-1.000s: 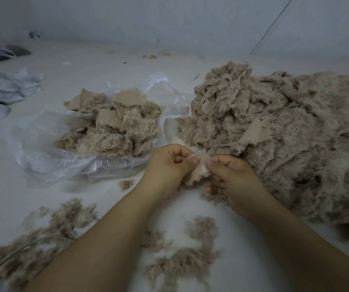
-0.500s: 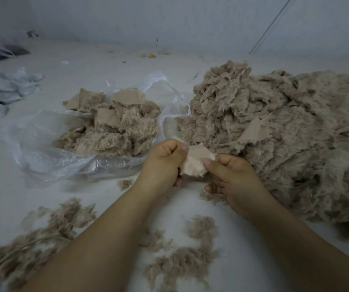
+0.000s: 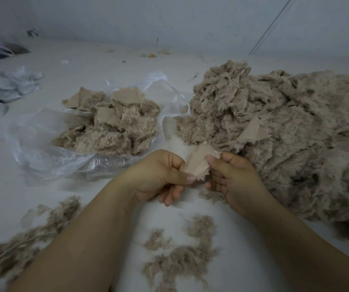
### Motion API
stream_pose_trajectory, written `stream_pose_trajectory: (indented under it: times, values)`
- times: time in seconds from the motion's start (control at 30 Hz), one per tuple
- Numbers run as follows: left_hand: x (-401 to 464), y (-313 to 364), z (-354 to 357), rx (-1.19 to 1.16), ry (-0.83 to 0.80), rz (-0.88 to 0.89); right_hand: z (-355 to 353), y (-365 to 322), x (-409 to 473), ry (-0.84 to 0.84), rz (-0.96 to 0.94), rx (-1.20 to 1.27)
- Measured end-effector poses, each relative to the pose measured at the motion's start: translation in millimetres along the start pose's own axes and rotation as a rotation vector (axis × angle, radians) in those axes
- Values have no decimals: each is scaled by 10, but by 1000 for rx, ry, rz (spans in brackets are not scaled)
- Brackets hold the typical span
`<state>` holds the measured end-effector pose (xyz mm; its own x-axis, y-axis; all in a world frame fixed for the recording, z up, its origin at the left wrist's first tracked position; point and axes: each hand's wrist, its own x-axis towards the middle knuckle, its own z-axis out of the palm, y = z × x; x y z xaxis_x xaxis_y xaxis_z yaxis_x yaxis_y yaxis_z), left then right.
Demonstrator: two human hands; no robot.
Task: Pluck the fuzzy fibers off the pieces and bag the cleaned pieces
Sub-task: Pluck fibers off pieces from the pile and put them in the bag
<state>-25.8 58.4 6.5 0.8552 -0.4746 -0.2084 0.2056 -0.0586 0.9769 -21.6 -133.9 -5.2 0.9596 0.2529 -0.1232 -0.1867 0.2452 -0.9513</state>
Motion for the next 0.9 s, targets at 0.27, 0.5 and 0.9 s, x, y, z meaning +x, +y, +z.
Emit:
stream_pose_trajectory:
  times: [0.27, 0.5, 0.9]
  values:
    - [15, 12, -6, -51, 55, 39, 11, -8, -7, -17, 0, 3]
    - [93, 85, 98, -339, 548, 403, 6, 6, 20, 63, 13, 50]
    - [356, -113, 331, 862, 446, 266, 0, -5, 24, 102, 6, 166]
